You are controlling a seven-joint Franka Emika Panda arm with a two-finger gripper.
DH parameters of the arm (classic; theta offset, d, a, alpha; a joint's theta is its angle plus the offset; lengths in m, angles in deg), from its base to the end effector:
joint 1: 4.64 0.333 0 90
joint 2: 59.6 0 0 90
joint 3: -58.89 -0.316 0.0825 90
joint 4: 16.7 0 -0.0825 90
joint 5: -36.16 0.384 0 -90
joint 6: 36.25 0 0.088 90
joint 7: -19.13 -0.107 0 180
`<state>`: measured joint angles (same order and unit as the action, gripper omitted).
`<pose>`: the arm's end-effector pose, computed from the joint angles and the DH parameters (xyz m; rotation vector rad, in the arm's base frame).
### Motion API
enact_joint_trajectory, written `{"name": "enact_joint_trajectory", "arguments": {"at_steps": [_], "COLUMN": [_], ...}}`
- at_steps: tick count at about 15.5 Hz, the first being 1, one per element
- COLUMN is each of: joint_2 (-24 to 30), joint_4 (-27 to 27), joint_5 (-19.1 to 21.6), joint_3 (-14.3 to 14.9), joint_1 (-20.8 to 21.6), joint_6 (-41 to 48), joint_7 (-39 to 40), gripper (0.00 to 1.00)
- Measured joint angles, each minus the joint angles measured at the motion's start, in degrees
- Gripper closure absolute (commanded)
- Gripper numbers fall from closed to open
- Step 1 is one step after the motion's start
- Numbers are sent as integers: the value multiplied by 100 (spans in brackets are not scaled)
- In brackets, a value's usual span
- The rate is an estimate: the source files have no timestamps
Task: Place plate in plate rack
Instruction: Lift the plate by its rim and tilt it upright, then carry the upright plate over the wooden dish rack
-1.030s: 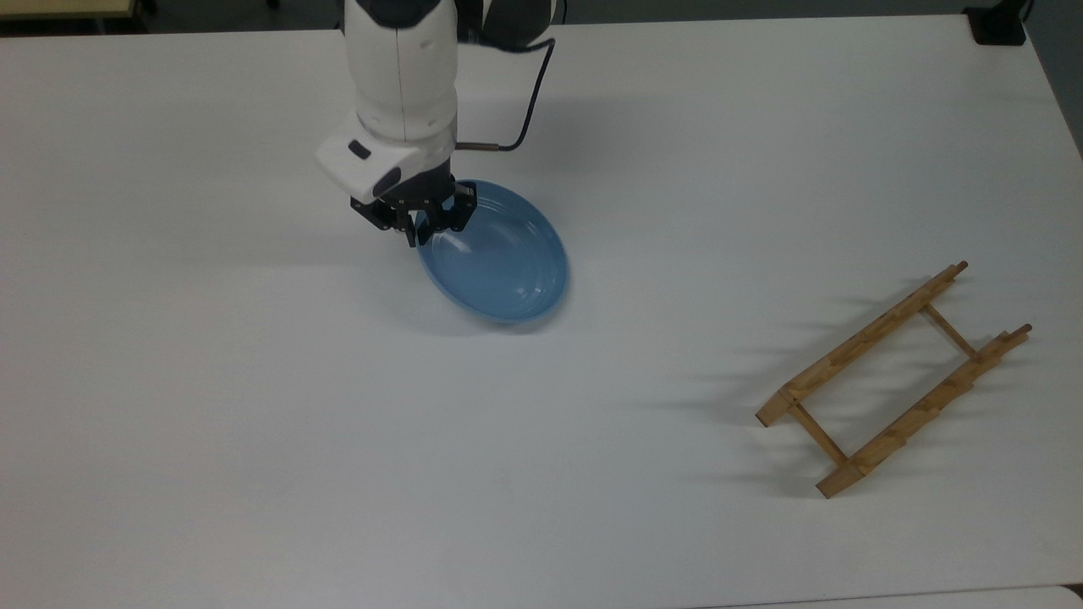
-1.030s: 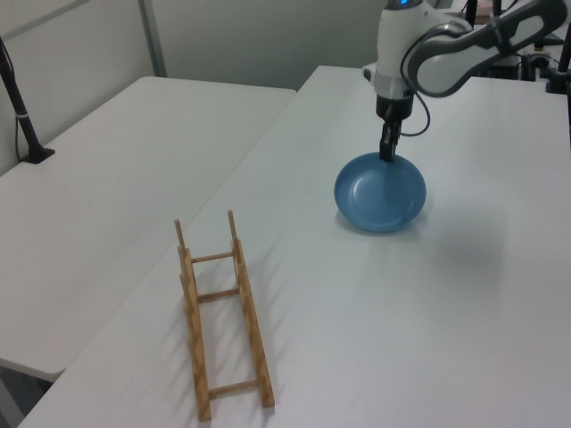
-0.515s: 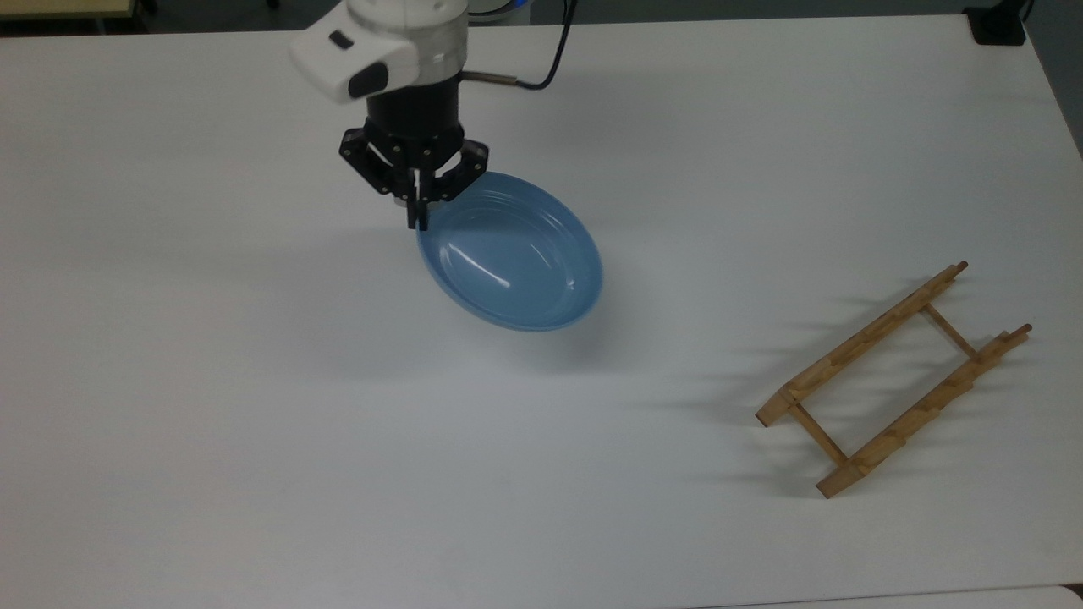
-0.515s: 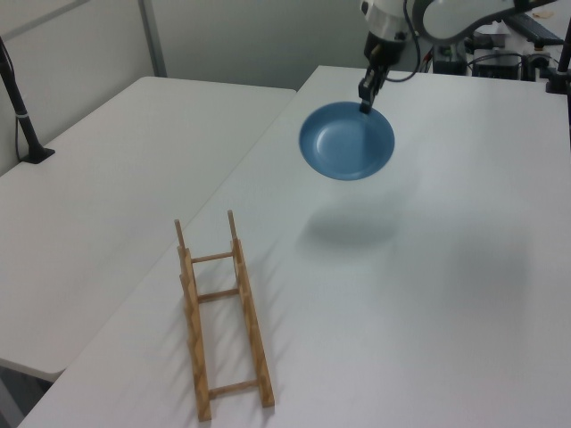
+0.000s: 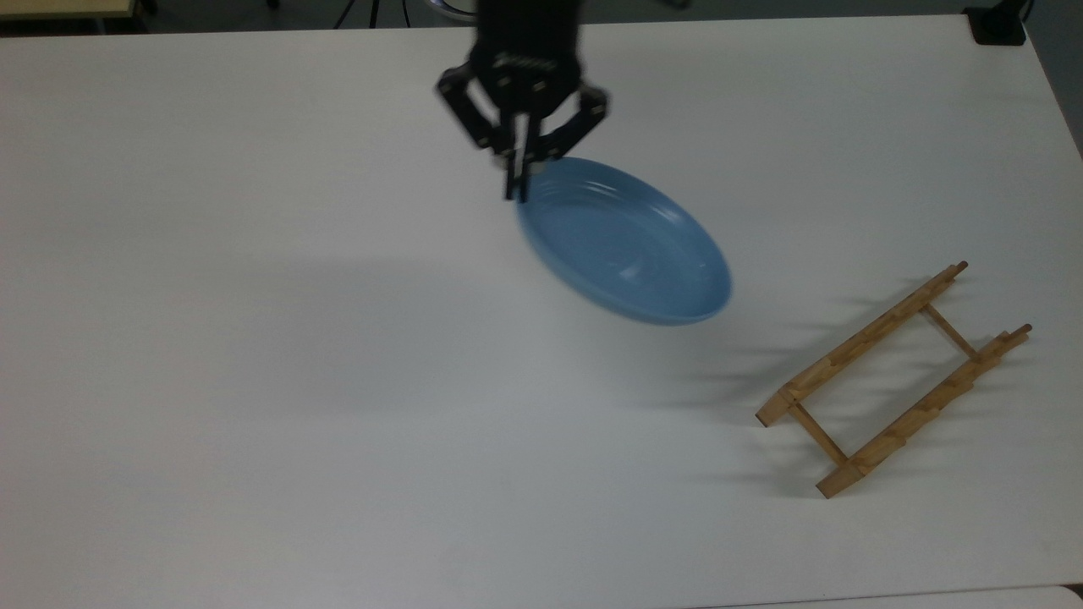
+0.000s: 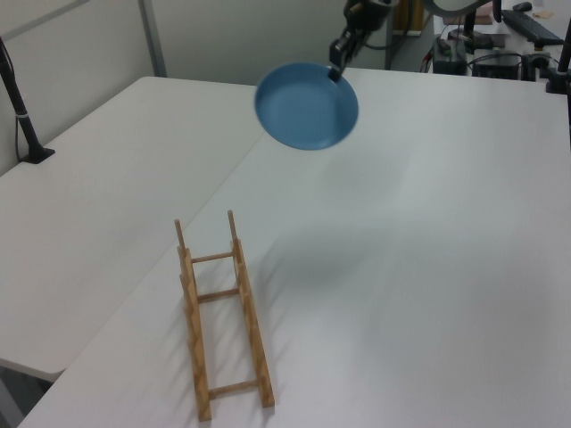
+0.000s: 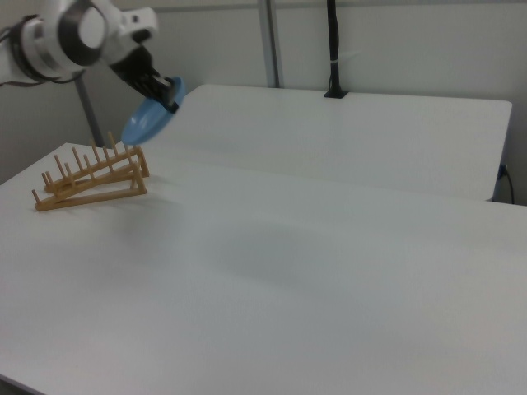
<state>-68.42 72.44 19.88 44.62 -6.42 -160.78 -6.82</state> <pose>0.6368 0.1175 0.6088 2.9682 -0.2099 0.7859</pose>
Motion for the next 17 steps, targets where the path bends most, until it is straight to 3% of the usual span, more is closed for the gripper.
{"name": "enact_joint_trajectory", "arguments": {"at_steps": [5, 7, 12, 17], "joint_2": [-36, -106, -531, -1144], "joint_4": [-39, -28, -2, -7], "joint_5": [-2542, -3575, -5879, -7185], "joint_3": [-1083, -1331, -1402, -1402], "joint_1": [54, 145, 865, 1427], "joint_6": [2, 2, 315, 924], "joint_7": [-2440, -3507, -5831, -7191], "gripper": [100, 100, 100, 100]}}
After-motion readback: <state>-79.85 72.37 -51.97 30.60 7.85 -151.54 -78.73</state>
